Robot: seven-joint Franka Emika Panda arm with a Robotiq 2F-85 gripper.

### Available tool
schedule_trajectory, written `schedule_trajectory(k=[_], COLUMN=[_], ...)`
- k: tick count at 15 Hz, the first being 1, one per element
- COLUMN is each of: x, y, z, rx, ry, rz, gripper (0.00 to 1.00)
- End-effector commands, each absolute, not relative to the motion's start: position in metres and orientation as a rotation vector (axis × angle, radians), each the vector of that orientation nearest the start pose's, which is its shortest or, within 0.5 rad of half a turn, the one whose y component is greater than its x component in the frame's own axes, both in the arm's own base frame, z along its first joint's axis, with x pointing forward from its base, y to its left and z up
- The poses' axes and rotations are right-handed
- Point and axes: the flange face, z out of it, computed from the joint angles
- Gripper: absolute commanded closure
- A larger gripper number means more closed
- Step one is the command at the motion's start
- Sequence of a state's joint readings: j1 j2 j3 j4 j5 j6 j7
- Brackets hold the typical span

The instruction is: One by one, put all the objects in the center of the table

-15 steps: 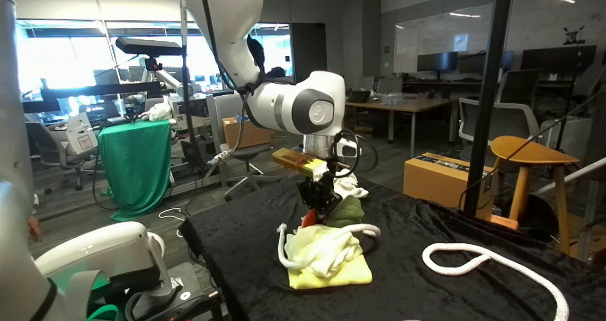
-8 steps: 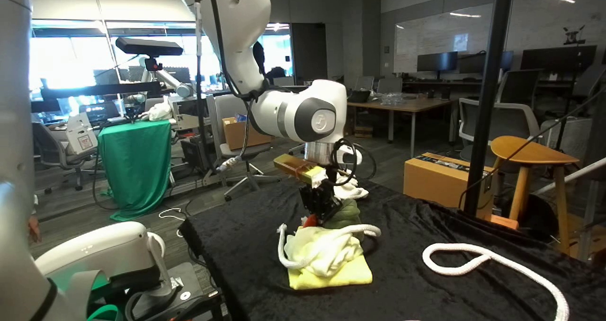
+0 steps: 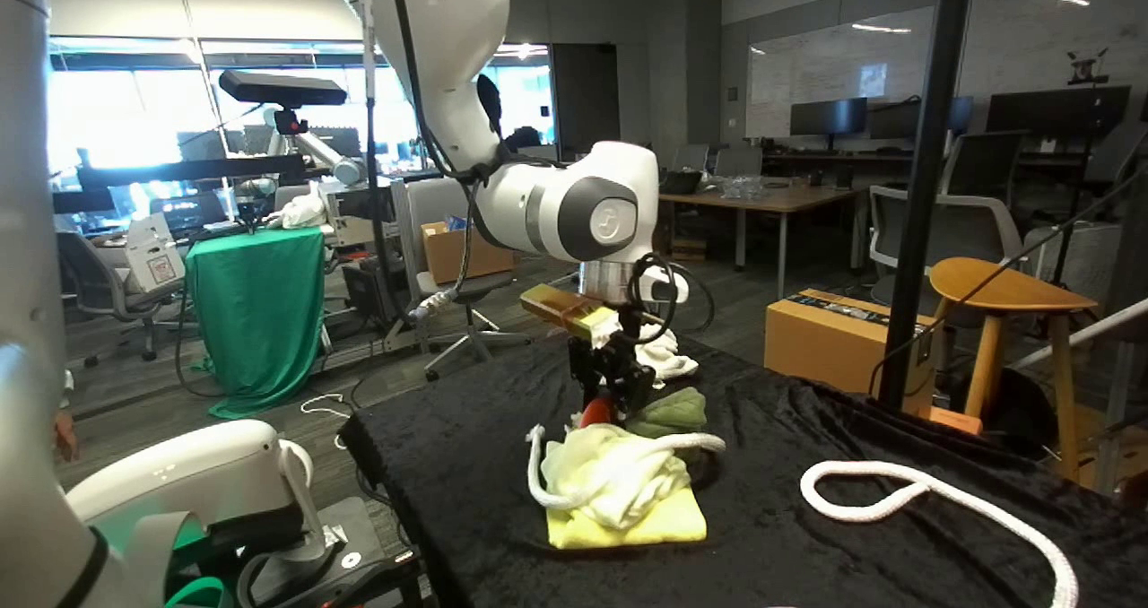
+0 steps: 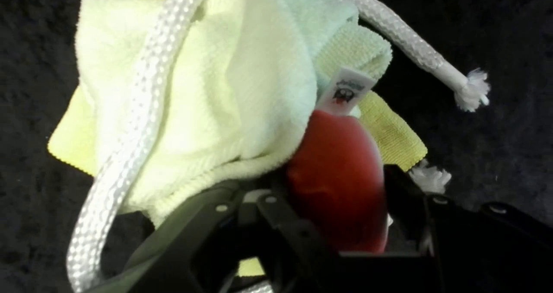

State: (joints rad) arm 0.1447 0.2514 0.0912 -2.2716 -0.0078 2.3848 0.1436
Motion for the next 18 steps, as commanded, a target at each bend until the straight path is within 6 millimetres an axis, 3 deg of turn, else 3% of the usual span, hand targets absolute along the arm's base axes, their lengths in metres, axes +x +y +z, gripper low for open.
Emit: schedule_trajectory(k=[1, 3, 11, 14, 18], x=[0.502, 0.503, 0.505, 0.516, 0.537], y=[0.116, 0.115, 0.115, 0.127, 0.16], z=[0.264, 0.275, 0.304, 0.324, 0.352], rx=[-3.145, -3.146, -3.152, -3.151, -3.134], ry=[-0.118, -0.12, -0.128, -0.191, -0.29], rz=[0.148, 0.106, 0.017, -0.07, -0.21], gripper=[0.09, 0.0, 0.0, 0.0, 0.0])
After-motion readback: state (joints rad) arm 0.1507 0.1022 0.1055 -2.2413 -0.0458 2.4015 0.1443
